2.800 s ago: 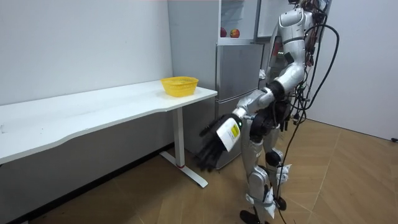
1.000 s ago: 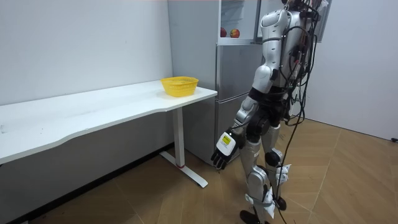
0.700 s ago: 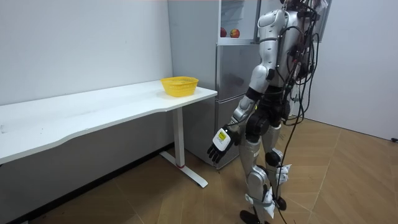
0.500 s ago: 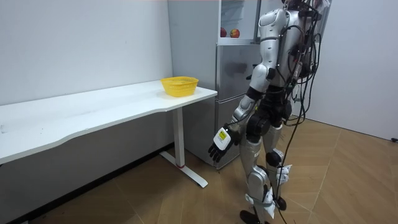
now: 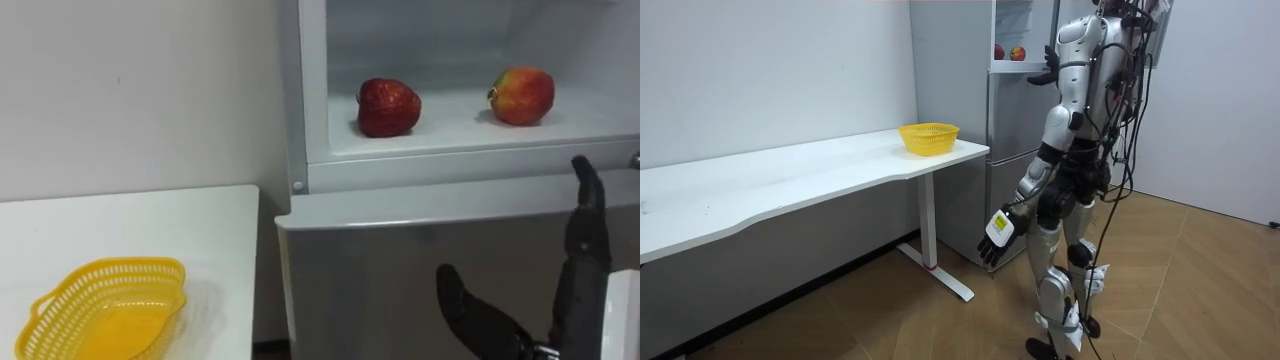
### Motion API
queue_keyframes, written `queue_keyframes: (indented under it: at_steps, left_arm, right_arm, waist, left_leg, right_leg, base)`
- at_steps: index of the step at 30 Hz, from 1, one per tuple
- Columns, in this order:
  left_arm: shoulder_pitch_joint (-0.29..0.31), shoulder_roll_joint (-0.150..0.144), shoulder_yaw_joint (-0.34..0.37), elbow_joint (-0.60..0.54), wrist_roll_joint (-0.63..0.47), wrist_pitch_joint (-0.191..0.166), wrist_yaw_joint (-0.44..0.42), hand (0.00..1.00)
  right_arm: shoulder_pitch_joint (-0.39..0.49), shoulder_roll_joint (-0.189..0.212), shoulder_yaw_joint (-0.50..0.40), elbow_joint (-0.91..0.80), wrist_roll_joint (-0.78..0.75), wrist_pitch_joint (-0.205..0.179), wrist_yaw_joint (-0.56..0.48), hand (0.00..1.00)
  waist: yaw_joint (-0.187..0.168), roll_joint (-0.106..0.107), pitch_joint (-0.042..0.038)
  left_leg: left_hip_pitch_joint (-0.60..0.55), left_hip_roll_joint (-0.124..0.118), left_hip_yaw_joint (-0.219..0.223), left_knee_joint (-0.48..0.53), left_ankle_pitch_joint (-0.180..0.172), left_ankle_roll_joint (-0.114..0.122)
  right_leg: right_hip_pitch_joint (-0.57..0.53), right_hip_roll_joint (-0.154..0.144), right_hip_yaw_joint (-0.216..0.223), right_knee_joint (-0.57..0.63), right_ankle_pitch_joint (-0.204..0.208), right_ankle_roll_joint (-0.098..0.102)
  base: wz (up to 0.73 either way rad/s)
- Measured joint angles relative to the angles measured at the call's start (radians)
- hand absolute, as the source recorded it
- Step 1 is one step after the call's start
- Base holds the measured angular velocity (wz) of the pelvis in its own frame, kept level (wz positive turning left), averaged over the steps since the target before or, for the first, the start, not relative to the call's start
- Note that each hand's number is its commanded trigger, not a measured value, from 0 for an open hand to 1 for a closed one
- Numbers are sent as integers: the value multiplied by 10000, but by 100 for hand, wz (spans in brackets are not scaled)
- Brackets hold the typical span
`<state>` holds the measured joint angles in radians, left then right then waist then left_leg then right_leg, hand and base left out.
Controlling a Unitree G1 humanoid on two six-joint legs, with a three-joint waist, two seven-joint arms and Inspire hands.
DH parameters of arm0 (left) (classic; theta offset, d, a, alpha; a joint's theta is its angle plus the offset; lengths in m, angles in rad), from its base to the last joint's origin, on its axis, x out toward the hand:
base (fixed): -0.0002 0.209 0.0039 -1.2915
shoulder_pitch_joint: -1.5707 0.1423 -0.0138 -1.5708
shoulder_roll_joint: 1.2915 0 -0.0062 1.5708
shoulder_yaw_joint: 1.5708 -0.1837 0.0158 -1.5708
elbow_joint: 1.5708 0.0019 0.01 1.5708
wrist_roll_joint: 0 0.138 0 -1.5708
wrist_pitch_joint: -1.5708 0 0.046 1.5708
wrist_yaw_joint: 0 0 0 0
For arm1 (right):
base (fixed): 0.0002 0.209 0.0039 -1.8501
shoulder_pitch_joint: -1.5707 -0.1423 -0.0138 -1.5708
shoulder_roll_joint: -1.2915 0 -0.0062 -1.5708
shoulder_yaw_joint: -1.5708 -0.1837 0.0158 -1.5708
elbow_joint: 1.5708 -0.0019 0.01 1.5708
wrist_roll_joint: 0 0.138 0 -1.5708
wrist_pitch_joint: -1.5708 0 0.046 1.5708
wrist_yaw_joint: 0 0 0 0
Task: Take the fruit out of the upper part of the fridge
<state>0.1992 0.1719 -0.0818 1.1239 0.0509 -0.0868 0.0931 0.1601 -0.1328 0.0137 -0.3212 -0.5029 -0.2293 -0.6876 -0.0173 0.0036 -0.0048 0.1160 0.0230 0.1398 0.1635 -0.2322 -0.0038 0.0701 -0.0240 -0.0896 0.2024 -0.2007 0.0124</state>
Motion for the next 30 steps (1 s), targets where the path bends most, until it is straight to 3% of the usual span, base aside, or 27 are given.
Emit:
queue_keyframes:
  at_steps: [4, 7, 12, 15, 21, 22, 24, 28, 30]
  left_arm:
    - [-32, 3, 16, 3, 29, -10, -99, 0]
    - [-109, 59, 14, 3, 29, -7, -170, 0]
    - [-63, 283, 10, 14, 67, 57, -159, 0]
    - [-125, 405, 0, -19, 290, 146, -178, 0]
    - [-196, 403, 48, -60, 293, 179, -345, 0]
    - [-182, 366, 233, -65, 356, 241, -443, 0]
    - [-267, 332, 475, -66, 726, 374, -645, 0]
    - [-327, 453, 479, -69, 938, 519, -781, 0]
    - [-309, 467, 519, -59, 990, 605, -784, 0]
  right_arm:
    - [-355, -178, 1, -182, -244, -114, -250, 0]
    - [-988, -677, -24, -182, -347, -117, -565, 0]
    - [-1815, -1064, -143, -183, -201, -102, -835, 0]
    - [-2474, -1097, -311, 32, 67, -111, -760, 0]
    - [-3599, -1372, -505, 863, 1199, -94, -579, 0]
    - [-3701, -1480, -573, 1101, 1217, -71, -458, 0]
    - [-3780, -1519, -784, 1258, 1273, 109, -178, 0]
    - [-4329, -2033, -817, 1963, 2063, 577, 199, 0]
    - [-4784, -2203, -786, 2432, 2130, 764, 310, 0]
  waist:
    - [15, -15, 10]
    - [6, -108, 19]
    - [27, -451, -39]
    - [204, -658, 16]
    - [280, -653, 35]
    - [424, -660, 34]
    - [512, -658, 69]
    - [519, -815, 192]
    - [542, -881, 200]
  left_leg:
    - [-49, -3, -55, 0, 0, 0]
    - [-48, -2, -128, 3, 15, -1]
    - [-73, 6, -347, 5, 46, -15]
    - [-9, 1, -429, 10, 54, -20]
    - [17, -13, -637, 37, 65, -12]
    - [19, -13, -653, 35, 67, -13]
    - [18, -16, -715, 33, 82, -17]
    - [13, -19, -878, 17, 146, -49]
    - [5, -16, -947, 18, 149, -51]
  right_leg:
    - [-15, -15, -107, 1, 0, 0]
    - [-19, -24, -222, 3, 0, 0]
    - [17, -33, -505, 2, 6, -10]
    - [205, -43, -652, -98, 24, -34]
    - [350, -68, -904, -195, 62, -30]
    - [359, -67, -907, -192, 61, -30]
    - [362, -68, -938, -190, 61, -30]
    - [419, -70, -1138, -184, 61, -30]
    - [446, -84, -1317, -176, 61, -30]
  base:
    - [4]
    - [8]
    - [10]
    - [9]
    - [12]
    - [0]
    - [3]
    - [12]
    - [12]
